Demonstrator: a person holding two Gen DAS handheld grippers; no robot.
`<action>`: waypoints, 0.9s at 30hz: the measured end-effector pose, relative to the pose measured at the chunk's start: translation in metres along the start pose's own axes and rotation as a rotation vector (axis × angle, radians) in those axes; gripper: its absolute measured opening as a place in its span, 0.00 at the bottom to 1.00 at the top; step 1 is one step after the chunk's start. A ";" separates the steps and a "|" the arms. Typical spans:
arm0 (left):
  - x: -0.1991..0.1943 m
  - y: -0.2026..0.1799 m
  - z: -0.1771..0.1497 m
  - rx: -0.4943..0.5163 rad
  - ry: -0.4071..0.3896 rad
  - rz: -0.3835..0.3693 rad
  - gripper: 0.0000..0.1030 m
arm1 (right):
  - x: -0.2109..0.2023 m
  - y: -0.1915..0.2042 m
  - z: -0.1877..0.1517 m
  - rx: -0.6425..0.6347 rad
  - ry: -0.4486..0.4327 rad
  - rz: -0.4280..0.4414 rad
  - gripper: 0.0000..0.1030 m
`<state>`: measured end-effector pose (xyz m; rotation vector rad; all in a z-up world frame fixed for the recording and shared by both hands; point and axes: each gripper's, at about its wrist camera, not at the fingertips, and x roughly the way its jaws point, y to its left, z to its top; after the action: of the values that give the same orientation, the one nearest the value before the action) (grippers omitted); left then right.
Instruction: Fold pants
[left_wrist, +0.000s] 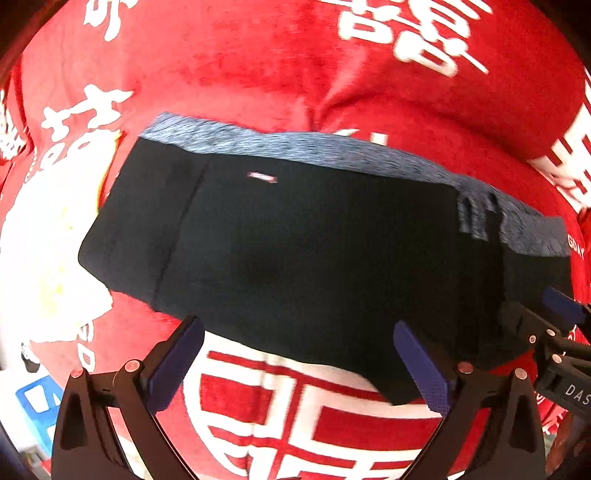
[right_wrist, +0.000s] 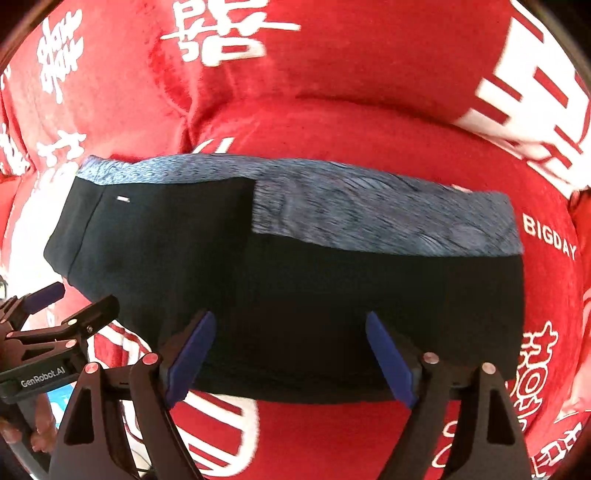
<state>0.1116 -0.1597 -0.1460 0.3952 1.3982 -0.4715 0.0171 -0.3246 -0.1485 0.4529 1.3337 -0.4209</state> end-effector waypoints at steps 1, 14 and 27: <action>0.001 0.004 -0.001 -0.007 0.002 0.000 1.00 | 0.001 0.003 0.002 -0.004 0.003 0.000 0.84; 0.043 0.083 -0.026 -0.162 0.036 0.036 1.00 | 0.040 0.028 -0.007 -0.052 0.062 0.004 0.98; 0.071 0.075 -0.053 -0.070 0.052 0.151 1.00 | 0.060 0.057 -0.007 -0.113 0.077 -0.133 1.00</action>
<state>0.1153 -0.0743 -0.2246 0.4550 1.4190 -0.2898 0.0535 -0.2749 -0.2047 0.2900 1.4597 -0.4386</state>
